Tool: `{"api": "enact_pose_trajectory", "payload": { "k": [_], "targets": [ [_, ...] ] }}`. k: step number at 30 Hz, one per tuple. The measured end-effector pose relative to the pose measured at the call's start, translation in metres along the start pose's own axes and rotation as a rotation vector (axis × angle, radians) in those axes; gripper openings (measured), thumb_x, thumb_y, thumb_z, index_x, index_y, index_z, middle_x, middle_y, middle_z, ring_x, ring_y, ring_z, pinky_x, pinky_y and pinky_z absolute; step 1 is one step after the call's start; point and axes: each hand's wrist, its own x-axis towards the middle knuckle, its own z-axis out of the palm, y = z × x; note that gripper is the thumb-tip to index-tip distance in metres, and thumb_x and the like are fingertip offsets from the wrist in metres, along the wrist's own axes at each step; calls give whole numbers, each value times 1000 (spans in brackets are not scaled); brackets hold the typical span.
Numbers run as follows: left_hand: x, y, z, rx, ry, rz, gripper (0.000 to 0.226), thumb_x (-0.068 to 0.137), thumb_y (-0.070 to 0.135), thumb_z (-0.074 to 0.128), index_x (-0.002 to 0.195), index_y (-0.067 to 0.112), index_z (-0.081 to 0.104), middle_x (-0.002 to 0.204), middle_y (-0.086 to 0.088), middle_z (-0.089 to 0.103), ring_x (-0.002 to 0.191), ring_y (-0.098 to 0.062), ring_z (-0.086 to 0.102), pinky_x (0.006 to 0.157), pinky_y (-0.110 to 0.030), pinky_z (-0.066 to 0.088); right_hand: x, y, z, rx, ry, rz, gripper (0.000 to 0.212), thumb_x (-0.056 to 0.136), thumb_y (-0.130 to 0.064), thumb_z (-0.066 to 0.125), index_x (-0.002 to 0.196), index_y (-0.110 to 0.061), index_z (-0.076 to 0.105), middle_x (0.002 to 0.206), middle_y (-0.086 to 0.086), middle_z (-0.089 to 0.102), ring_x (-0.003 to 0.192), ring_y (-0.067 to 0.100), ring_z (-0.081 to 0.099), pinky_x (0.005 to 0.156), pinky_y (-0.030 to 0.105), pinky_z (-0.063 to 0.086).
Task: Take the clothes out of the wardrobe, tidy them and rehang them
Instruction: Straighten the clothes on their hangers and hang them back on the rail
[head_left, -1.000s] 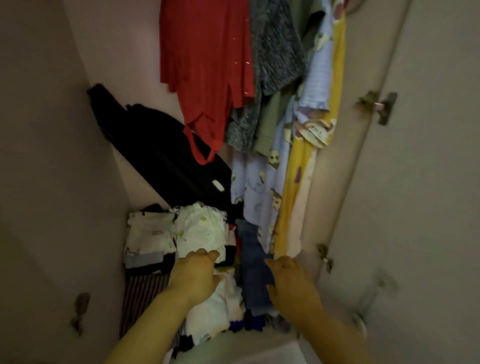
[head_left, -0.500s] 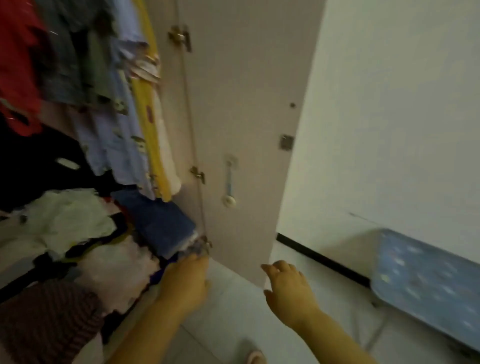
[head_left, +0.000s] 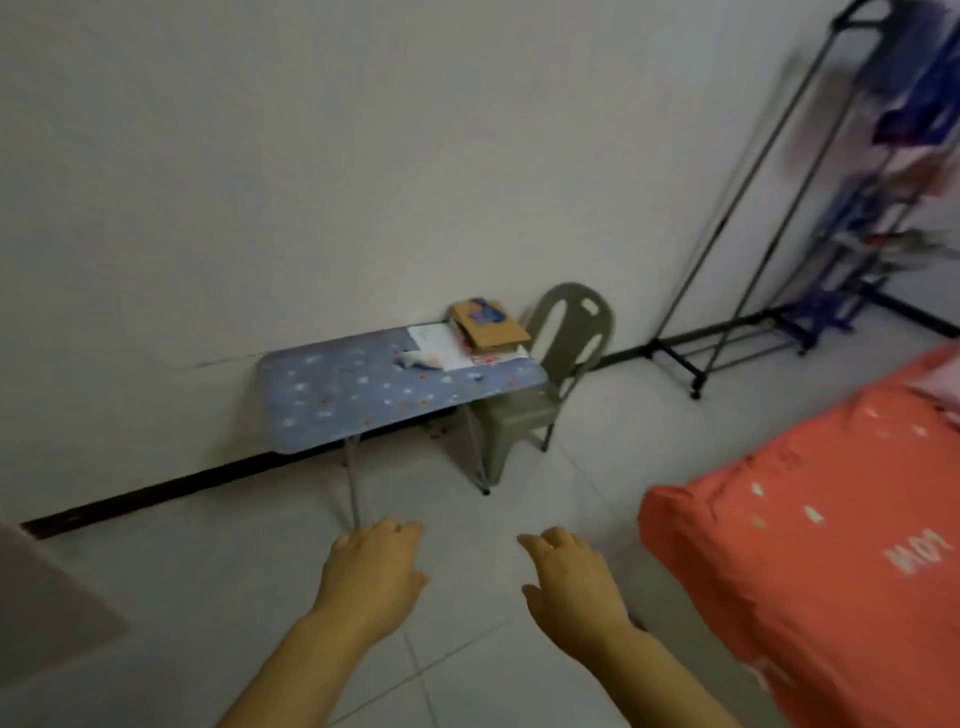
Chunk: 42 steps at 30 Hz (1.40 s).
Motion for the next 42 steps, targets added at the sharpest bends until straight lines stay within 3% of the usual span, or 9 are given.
{"api": "enact_pose_trajectory", "payload": {
  "k": [6,9,16,22,31,42],
  "targets": [
    [17,234,50,141,-67,347,49,92,48,46,136,27,37,136,3,45,122,-19,44,98,-32,36,-143,197,-10,19,73,355,45,88,-22,46,132,-23,42,125,3,45,117,24,43,92,32,35],
    [8,343,79,172,-95,508,51,90,48,49,135,27,39,134,3,47,122,-19,46,99,-31,37,-218,279,-11,43,109,519,46,88,-20,46,133,-24,42,128,4,45,117,25,43,93,34,36],
    [-20,548,130,291,-157,902,45,88,49,48,129,30,40,128,7,48,119,-17,46,92,-29,38,-354,409,-1,134,178,893,43,87,-16,44,129,-20,45,123,6,48,112,27,47,90,35,38],
    [-22,673,174,308,-277,1129,53,89,45,49,137,29,35,136,4,44,125,-19,42,100,-32,35,-422,482,11,174,200,1142,48,87,-20,44,134,-22,42,125,6,49,112,26,47,89,34,38],
    [-30,818,218,324,-366,1432,52,89,43,51,137,27,35,132,4,47,121,-21,45,95,-33,36,-491,555,0,252,227,1479,44,89,-27,46,133,-23,44,126,3,48,113,25,46,90,33,38],
    [-55,980,288,281,-440,1482,57,93,44,48,143,26,28,134,2,45,120,-21,45,93,-32,37,-579,695,18,314,245,1532,51,95,-31,44,144,-26,29,137,-2,38,123,19,39,100,28,30]
  ]
}}
